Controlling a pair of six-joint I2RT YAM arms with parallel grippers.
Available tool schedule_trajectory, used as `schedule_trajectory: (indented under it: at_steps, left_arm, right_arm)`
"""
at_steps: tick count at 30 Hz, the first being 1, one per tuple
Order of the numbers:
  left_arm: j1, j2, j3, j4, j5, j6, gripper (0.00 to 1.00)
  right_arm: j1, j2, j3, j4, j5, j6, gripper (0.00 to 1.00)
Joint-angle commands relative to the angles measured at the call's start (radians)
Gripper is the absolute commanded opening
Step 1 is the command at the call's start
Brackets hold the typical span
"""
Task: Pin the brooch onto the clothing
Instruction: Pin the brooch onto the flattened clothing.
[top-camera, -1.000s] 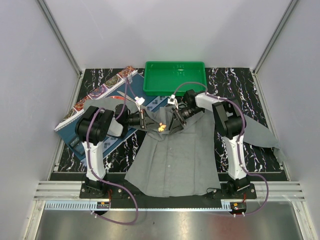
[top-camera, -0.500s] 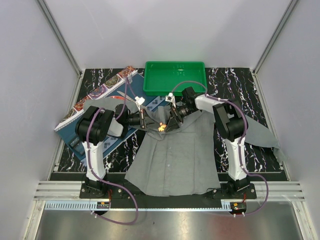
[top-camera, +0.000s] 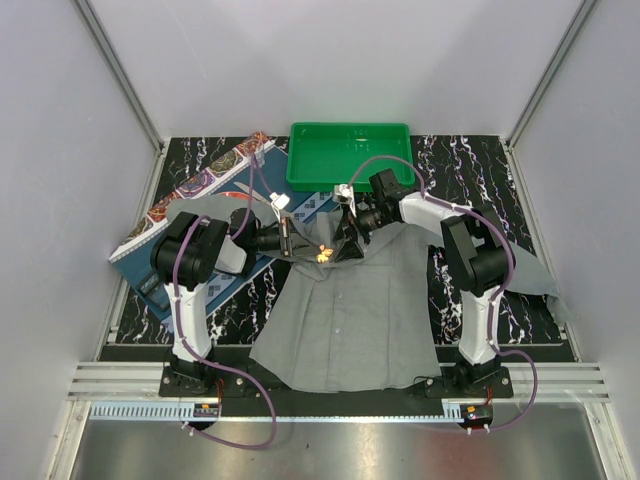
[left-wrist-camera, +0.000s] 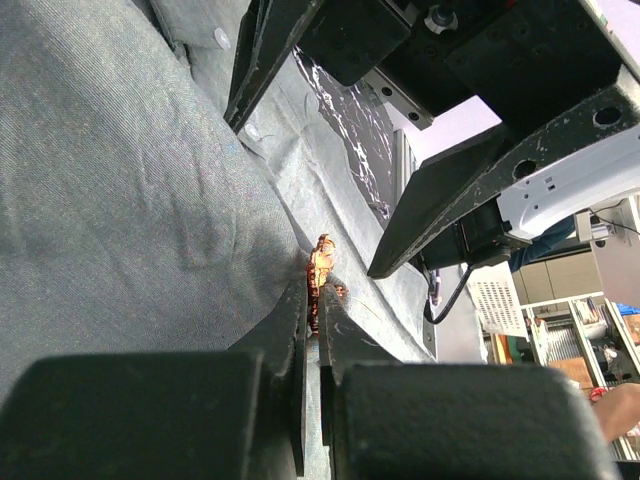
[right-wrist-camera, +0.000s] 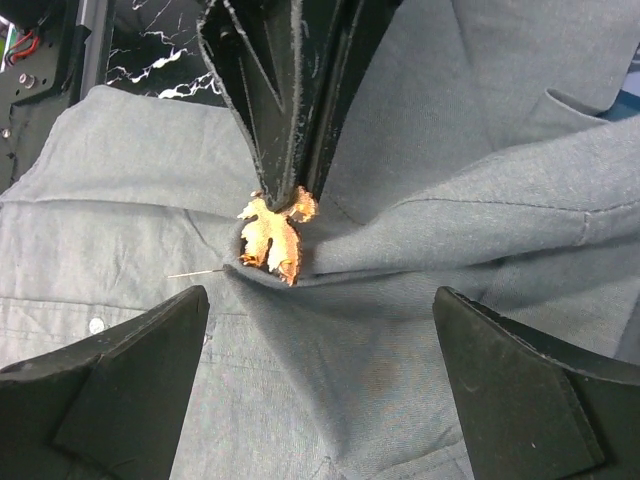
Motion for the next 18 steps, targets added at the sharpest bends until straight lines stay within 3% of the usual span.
schedule_trajectory:
  at_steps: [1, 18]
  left_arm:
    - [0.003, -0.004, -0.006, 0.144, 0.012, -0.018, 0.00]
    - [0.003, 0.004, -0.014, 0.175, 0.014, -0.042, 0.00]
  right_arm:
    - [-0.005, -0.069, -0.048, 0.045, -0.053, -0.097, 1.00]
    - [0.056, -0.071, -0.083, 0.189, 0.029, 0.033, 1.00]
